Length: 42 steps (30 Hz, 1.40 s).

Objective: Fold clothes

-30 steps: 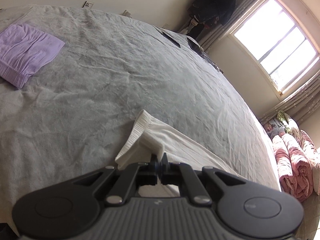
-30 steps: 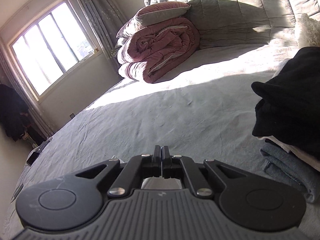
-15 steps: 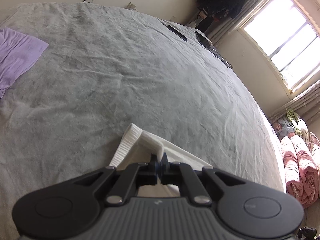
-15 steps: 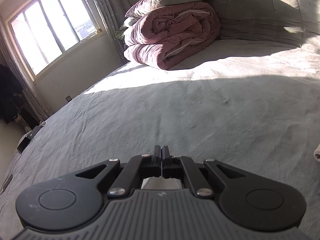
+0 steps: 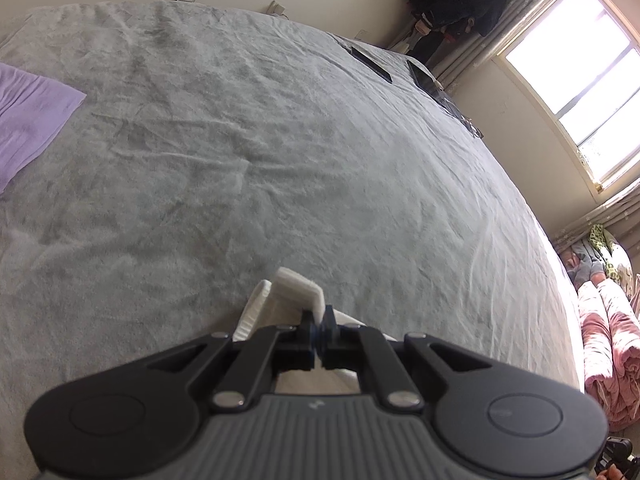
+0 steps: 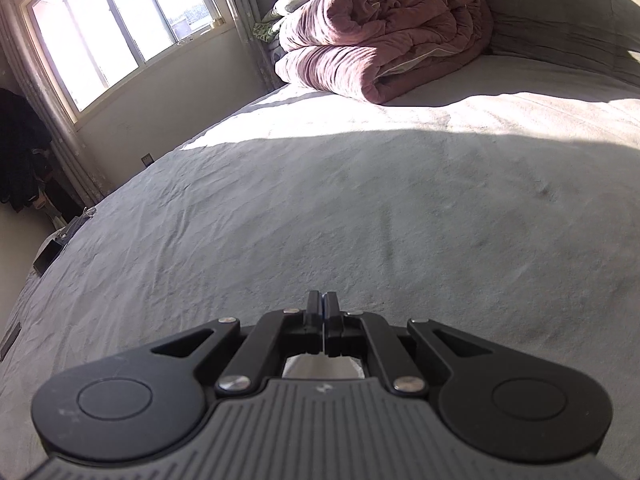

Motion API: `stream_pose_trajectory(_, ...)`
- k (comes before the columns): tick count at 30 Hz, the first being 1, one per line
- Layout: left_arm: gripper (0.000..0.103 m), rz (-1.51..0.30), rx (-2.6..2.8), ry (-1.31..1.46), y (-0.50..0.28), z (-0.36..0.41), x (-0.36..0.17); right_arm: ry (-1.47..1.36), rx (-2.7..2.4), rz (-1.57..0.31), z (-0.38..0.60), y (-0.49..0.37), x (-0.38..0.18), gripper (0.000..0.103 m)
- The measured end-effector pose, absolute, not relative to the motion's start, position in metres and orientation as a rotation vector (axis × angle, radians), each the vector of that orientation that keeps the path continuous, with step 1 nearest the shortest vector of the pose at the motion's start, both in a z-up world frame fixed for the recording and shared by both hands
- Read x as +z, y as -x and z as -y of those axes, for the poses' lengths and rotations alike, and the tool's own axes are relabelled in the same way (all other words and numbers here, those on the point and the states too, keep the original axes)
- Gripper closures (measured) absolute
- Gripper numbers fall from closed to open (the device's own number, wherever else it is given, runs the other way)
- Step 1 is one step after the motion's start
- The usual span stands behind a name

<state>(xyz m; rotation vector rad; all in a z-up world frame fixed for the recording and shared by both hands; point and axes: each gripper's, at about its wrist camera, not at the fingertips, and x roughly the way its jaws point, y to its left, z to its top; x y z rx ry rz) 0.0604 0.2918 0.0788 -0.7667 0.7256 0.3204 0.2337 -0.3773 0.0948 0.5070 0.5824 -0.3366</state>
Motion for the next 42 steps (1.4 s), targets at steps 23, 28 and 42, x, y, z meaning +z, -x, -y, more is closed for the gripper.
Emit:
stream_pose_trajectory(23, 0.101, -0.79, 0.364, 0.936, -0.022, -0.289, 0.073, -0.547, -0.315, -0.588, 0.367, -0.264, 0.098, 0.102)
stream_pose_trajectory(28, 0.101, -0.769, 0.417, 0.966, -0.005, -0.286, 0.076, -0.576, -0.333, -0.583, 0.371, -0.26, 0.098, 0.102)
stream_pose_trajectory(42, 0.101, -0.848, 0.581, 0.945, -0.08, -0.302, 0.056, -0.641, -0.407, -0.576, 0.363, -0.273, 0.091, 0.102)
